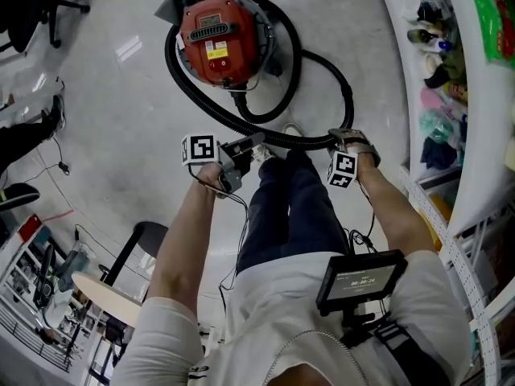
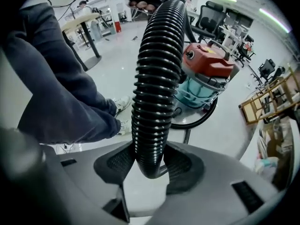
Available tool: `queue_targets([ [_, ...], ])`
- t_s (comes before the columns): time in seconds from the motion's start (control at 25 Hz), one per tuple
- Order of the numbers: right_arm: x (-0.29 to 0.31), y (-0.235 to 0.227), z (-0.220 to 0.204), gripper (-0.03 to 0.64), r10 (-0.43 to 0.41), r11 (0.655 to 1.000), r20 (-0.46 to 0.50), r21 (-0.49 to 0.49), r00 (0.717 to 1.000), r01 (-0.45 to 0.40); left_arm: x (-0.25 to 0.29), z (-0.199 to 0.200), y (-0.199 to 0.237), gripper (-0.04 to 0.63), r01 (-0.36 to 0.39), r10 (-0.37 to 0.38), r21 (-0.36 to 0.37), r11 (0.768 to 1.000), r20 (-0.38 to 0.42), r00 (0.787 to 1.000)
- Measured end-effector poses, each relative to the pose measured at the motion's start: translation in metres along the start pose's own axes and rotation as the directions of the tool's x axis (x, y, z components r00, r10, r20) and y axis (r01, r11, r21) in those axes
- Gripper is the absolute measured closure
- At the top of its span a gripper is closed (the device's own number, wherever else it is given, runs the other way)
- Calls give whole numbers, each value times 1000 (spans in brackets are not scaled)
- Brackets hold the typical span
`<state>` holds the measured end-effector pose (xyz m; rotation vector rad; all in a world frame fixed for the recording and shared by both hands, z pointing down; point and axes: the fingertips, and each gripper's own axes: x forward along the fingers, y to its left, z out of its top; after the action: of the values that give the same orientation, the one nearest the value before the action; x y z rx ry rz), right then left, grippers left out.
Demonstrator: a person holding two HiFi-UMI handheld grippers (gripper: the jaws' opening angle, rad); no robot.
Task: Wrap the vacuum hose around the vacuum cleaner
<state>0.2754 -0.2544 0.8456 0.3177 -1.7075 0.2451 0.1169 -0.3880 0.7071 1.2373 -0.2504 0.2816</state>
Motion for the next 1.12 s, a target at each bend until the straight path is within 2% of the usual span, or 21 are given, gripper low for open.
queue_targets([
  [0.16,14,0,7,434,25,1000,7,-13,1000,-25,-1,2,-3,437,-20,20,1,1000,1,1000],
  [0.32,10,-10,10,440,16,1000,-15,-22,1000,-16,-5,2,4,437,-57,57,3,998,1,998],
  [0.48,1,-23,-6,445,-28,995,-74,-101,997,21,-3,0,16,437,-96,96,-21,995,-8,995],
  [0.6,-9,-43,-21,446,-67,982,-121,-181,990,44,4,2,28,436,-120,121,-59,991,14,993],
  [0.72,-24,-65,-33,448,-103,963,-151,-265,983,60,6,-6,44,437,-203,203,-51,978,-14,979],
  [0.84,-39,-93,-39,448,-146,938,-172,-337,974,81,3,-16,58,436,-303,304,28,953,-102,947],
  [0.96,-50,-118,-37,449,-185,906,-195,-414,963,90,-2,-13,61,437,-352,372,150,924,-137,918],
  [1.04,-52,-127,-34,449,-199,883,-215,-463,956,80,-7,-2,56,436,-386,434,290,876,-123,893],
  [1.12,-51,-137,-32,449,-221,863,-237,-500,946,76,-10,14,46,436,-398,486,452,798,-92,869],
])
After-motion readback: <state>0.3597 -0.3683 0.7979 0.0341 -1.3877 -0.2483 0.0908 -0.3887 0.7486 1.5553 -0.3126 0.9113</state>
